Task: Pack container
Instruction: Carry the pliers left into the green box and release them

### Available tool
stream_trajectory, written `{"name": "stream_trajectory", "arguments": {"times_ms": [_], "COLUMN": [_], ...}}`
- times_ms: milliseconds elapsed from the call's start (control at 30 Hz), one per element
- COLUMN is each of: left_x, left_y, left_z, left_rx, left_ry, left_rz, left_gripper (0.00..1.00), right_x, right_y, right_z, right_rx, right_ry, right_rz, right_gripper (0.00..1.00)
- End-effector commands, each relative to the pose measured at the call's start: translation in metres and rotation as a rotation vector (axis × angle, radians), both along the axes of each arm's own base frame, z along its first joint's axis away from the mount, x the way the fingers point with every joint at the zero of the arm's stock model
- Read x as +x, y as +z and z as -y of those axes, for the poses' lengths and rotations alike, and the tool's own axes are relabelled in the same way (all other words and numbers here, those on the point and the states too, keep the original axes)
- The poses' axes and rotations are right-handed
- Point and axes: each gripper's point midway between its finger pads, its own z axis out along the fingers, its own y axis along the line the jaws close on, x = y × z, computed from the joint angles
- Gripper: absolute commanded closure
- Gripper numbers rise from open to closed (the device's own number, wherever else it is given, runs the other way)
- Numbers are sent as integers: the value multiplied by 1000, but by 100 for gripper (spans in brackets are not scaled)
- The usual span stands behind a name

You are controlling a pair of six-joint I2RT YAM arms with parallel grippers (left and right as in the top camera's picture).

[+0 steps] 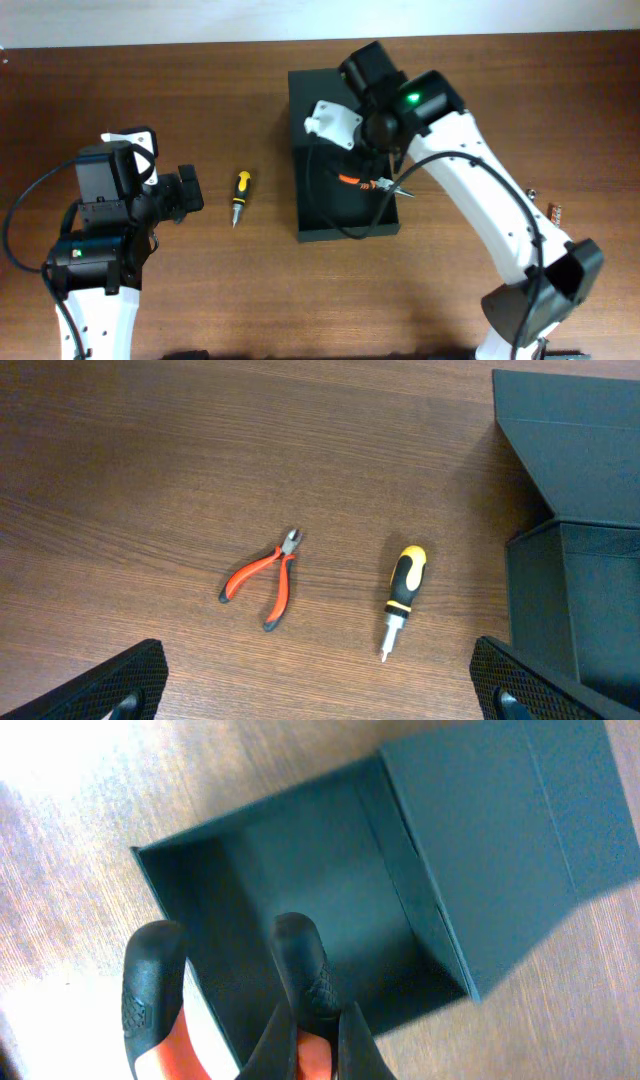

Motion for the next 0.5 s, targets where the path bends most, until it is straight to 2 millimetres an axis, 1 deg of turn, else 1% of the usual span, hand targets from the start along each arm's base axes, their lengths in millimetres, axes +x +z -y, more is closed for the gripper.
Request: {"name": "stream_trajectory", "arguments": {"times_ms": [0, 67, 100, 200, 300, 467], "left_x": [0, 0, 0, 0, 0, 0], "left_y": [8, 7, 7, 7, 7, 7], "left_z": [1, 1, 1, 1, 1, 1], "left_rx": [4, 3, 3, 3, 3, 3], "left_ry": [-20, -20, -20, -20, -20, -20], "left_rz": [16, 14, 14, 14, 14, 15], "left_gripper": [1, 1, 1, 1, 1, 1], "right_x": [5, 7, 9, 15, 19, 25], "right_y": [-34, -50, -63, -90, -105, -119], "right_z": [-11, -12, -13, -18, -23, -30], "right_rx": [-39, -58, -72, -89, -83, -67], "right_ry": [78, 85, 92, 92, 96, 99], "right_rz": [-47, -76, -98, -136, -158, -162], "right_gripper": [96, 96, 96, 96, 96, 96]}}
